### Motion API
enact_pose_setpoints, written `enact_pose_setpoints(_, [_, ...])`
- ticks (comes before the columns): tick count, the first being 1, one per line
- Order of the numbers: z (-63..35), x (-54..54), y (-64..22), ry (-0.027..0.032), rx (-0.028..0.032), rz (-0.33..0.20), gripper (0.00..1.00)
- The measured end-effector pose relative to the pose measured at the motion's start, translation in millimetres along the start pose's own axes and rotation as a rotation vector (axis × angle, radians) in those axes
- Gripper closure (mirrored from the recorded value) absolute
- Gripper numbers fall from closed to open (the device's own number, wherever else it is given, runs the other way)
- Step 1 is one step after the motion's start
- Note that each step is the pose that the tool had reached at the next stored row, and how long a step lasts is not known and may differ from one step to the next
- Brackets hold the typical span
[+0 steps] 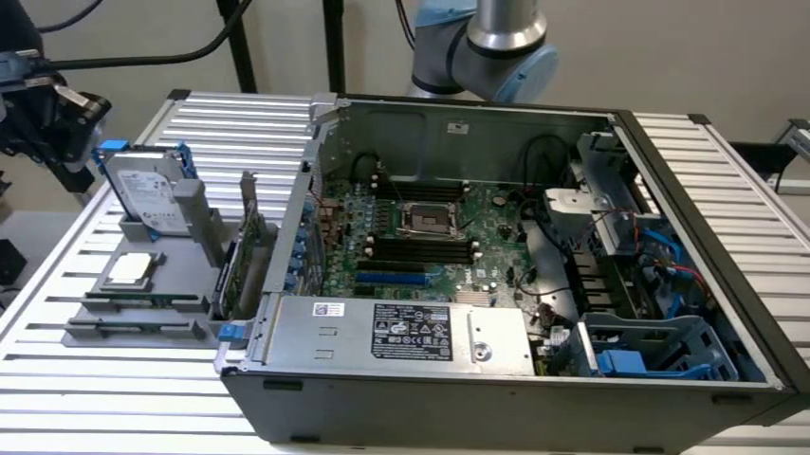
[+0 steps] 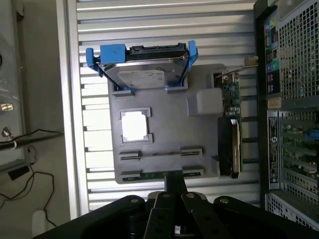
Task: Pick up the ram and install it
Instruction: 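Reach for the ram, then pick up the ram and move it above insertion slot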
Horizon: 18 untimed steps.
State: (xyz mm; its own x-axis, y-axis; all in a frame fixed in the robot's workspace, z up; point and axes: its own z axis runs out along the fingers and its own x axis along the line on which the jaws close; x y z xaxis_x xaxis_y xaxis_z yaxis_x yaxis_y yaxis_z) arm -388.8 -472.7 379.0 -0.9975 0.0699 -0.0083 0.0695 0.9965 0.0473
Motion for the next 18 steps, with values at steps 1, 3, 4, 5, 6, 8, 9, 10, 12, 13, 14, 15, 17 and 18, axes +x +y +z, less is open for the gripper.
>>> enact_pose_setpoints(1, [0.0, -0.1, -1.7, 0.0014, 0.0003, -0.001, 0.89])
enact_pose_setpoints(3, [0.0, -0.3, -3.7, 0.0073, 0.0010, -0.005, 0.89])
enact_pose_setpoints(4, [0.2, -0.4, -3.9, 0.0109, 0.0013, -0.009, 0.89])
enact_pose_setpoints(5, [0.4, -0.3, -4.0, 0.0141, 0.0016, -0.015, 0.89])
enact_pose_setpoints(6, [0.6, -0.3, -4.2, 0.0166, 0.0017, -0.021, 0.89])
enact_pose_setpoints(8, [0.7, -0.3, -4.2, 0.0177, 0.0018, -0.026, 0.89])
enact_pose_setpoints(9, [0.7, -0.4, -4.3, 0.0178, 0.0018, -0.026, 0.89])
enact_pose_setpoints(10, [0.7, -0.4, -4.3, 0.0177, 0.0017, -0.026, 0.89])
enact_pose_setpoints(12, [0.7, -0.4, -4.3, 0.0177, 0.0017, -0.026, 0.89])
enact_pose_setpoints(13, [0.7, -0.4, -4.3, 0.0177, 0.0017, -0.026, 0.89])
enact_pose_setpoints(14, [0.7, -0.4, -4.3, 0.0177, 0.0017, -0.026, 0.89])
enact_pose_setpoints(15, [0.7, -0.4, -4.3, 0.0177, 0.0017, -0.026, 0.89])
enact_pose_setpoints(17, [0.7, -0.4, -4.3, 0.0177, 0.0017, -0.026, 0.89])
enact_pose_setpoints(18, [0.7, -0.4, -4.3, 0.0177, 0.0017, -0.026, 0.89])
